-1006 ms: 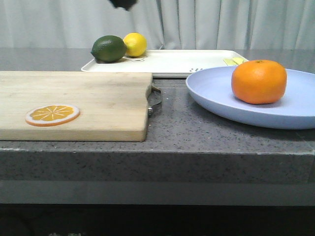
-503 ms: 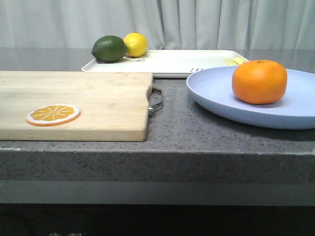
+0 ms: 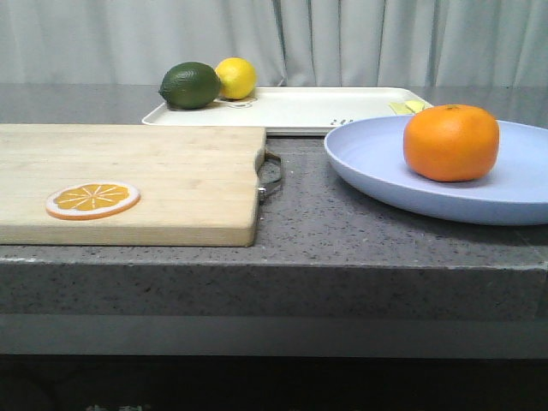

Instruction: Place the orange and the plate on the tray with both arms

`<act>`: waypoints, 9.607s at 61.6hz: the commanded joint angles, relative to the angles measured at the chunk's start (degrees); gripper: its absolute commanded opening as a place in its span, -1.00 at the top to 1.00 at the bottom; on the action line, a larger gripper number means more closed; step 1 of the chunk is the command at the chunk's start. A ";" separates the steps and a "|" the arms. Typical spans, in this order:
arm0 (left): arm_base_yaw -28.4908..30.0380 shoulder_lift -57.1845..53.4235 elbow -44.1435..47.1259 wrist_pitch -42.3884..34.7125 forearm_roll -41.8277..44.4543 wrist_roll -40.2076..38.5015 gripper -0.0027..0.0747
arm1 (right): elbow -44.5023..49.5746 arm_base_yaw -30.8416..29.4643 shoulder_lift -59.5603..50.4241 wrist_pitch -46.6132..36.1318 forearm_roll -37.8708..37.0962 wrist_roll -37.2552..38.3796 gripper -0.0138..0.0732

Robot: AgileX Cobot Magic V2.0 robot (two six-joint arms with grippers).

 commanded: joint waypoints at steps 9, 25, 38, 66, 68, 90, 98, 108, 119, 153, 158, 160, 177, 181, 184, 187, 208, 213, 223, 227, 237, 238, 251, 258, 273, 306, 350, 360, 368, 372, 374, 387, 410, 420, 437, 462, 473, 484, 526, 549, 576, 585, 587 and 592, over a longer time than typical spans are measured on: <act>0.06 -13.79 3.53 -5.73 -0.67 -0.51 0.98 | -2.05 -0.29 0.26 -4.02 0.36 -0.08 -0.68; 0.06 -18.61 6.81 -10.83 -0.67 -0.51 0.98 | -5.24 -0.36 7.92 -0.76 0.64 0.99 -0.67; 0.06 -18.61 6.90 -10.93 -0.67 -0.51 0.98 | -14.00 -5.02 23.39 1.62 0.64 5.37 -0.67; 0.06 -18.61 6.90 -10.93 -0.67 -0.51 0.98 | -24.98 -7.64 46.89 12.08 8.02 -0.24 -0.17; 0.06 -18.61 6.90 -10.93 -0.67 -0.51 0.98 | -24.98 -7.64 47.46 12.11 9.69 -1.51 -0.16; 0.06 -18.61 6.90 -10.93 -0.67 -0.51 0.98 | -24.98 -7.64 50.55 12.67 16.03 -6.34 -0.10; 0.06 -18.61 6.90 -10.93 -0.67 -0.51 0.98 | -24.98 -7.69 51.79 12.67 16.03 -6.34 0.07; 0.06 -18.61 6.90 -10.93 -0.67 -0.51 0.98 | -24.98 -7.69 52.12 12.88 16.03 -6.34 0.45; 0.06 -18.61 6.90 -10.93 -0.67 -0.51 0.98 | -26.62 -7.69 52.12 15.48 16.16 -6.34 0.96; 0.06 -18.61 6.90 -10.93 -0.67 -0.51 0.98 | -42.03 -10.18 53.69 28.61 28.56 -10.39 0.96; 0.06 -18.61 6.90 -10.93 -0.67 -0.51 0.98 | -44.57 -10.18 55.12 28.58 30.74 -10.39 0.96; 0.06 -18.61 6.90 -10.93 -0.67 -0.51 0.98 | -45.83 -10.18 56.00 28.39 32.03 -10.39 0.96; 0.06 -18.61 6.90 -10.93 -0.67 -0.51 0.98 | -61.73 -9.33 68.24 27.46 40.82 -10.39 0.94; 0.06 -18.61 6.90 -10.93 -0.67 -0.51 0.98 | -67.55 -8.46 72.24 26.63 40.88 -9.96 0.94; 0.06 -18.61 6.90 -10.93 -0.67 -0.51 0.98 | -70.88 -7.93 74.48 26.33 40.88 -9.25 0.94; 0.06 -18.61 6.90 -10.93 -0.67 -0.51 0.98 | -74.82 -7.20 77.15 26.22 40.83 -8.28 0.94; 0.06 -18.61 7.09 -10.93 -0.67 -0.51 0.98 | -97.99 -2.34 94.06 27.93 35.06 2.07 0.94; 0.06 -18.61 7.09 -10.93 -0.67 -0.51 0.98 | -100.72 -1.59 96.49 28.56 33.49 2.94 0.94; 0.06 -18.61 7.09 -10.93 -0.67 -0.51 0.98 | -102.94 -1.20 98.84 29.09 31.21 3.59 0.94; 0.06 -18.61 7.09 -10.93 -0.67 -0.51 0.98 | -102.94 -1.20 98.98 28.59 29.74 3.60 0.94; 0.06 -18.61 7.09 -10.93 -0.67 -0.51 0.98 | -102.94 -1.20 98.98 28.49 28.47 3.60 0.82; 0.06 -18.61 7.09 -10.93 -0.67 -0.51 0.98 | -102.94 -1.20 98.98 28.49 28.47 3.60 0.79; 0.06 -18.61 7.09 -10.93 -0.67 -0.51 0.98 | -102.94 -1.03 98.98 30.74 28.79 3.60 0.19; 0.06 -18.61 7.09 -10.93 -0.67 -0.51 0.98 | -104.17 -1.14 98.41 32.25 28.44 3.60 -0.01; 0.06 -18.61 7.09 -10.93 -0.67 -0.51 0.98 | -106.09 -0.93 92.98 37.53 22.21 3.60 0.55; 0.06 -18.61 7.09 -10.93 -0.67 -0.51 0.98 | -105.85 -0.93 86.81 54.28 8.14 4.52 0.94; 0.06 -18.61 7.09 -10.61 -0.67 -0.51 0.98 | -53.02 -0.86 46.07 45.79 -3.75 -0.67 0.94; 0.06 -18.61 7.09 -10.61 -0.67 -0.51 0.98 | -35.62 -0.86 30.47 32.47 -3.75 -1.45 0.94; 0.06 -18.61 7.09 -10.61 -0.67 -0.51 0.98 | -23.34 -0.86 18.16 21.85 -4.11 -2.05 0.94; 0.06 -18.61 7.09 -10.61 -0.67 -0.51 0.98 | -17.27 -0.86 11.92 17.62 -4.65 -2.05 0.94; 0.06 -18.61 7.09 -10.61 -0.67 -0.51 0.98 | -15.06 -0.86 9.69 15.72 -4.89 -2.05 0.94; 0.06 -18.61 7.09 -10.61 -0.67 -0.51 0.98 | -1.02 -0.86 -5.63 7.51 -5.01 -2.05 0.94; 0.06 -18.61 7.09 -10.61 -0.67 -0.51 0.98 | 11.46 -0.86 -23.73 -3.85 -5.06 -2.45 0.94; 0.06 -18.61 7.09 -10.61 -0.67 -0.51 0.98 | 11.46 -0.86 -23.73 -4.13 -5.06 -2.45 0.94; 0.06 -18.61 7.09 -10.61 -0.67 -0.51 0.98 | 11.46 -0.86 -23.73 -4.13 -5.06 -2.45 0.94; 0.06 -18.61 7.09 -10.60 -0.67 -0.51 0.98 | 11.46 -0.86 -23.73 -4.13 -5.06 -2.45 0.94; 0.06 -18.61 7.09 -10.60 -0.67 -0.51 0.98 | 11.46 -0.86 -23.73 -4.13 -5.06 -2.45 0.94; 0.06 -18.61 7.09 -10.62 -0.67 -0.51 0.98 | 11.46 -0.86 -23.73 -4.13 -5.06 -2.45 0.94; 10.46 -22.37 29.43 -31.82 -1.83 -0.51 0.98 | 11.66 -0.86 -23.73 -4.03 -5.06 -2.45 0.94; 10.46 -22.37 31.22 -34.82 -1.83 -0.51 0.98 | 11.66 -0.86 -23.73 -4.03 -5.06 -2.45 0.94; 10.46 -22.37 31.22 -34.82 -1.83 -0.51 0.98 | 11.66 -0.86 -23.73 -4.03 -5.06 -2.45 0.94; 10.46 -22.37 31.22 -34.82 -1.83 -0.51 0.98 | 11.66 -0.86 -23.73 -4.03 -5.06 -2.45 0.94; 10.46 -22.37 31.22 -34.82 -1.83 -0.51 0.98 | 11.66 -0.86 -23.73 -4.03 -5.06 -2.45 0.94; 10.46 -22.37 31.22 -34.82 -1.83 -0.51 0.98 | 11.66 -0.86 -23.73 -4.03 -5.06 -2.45 0.94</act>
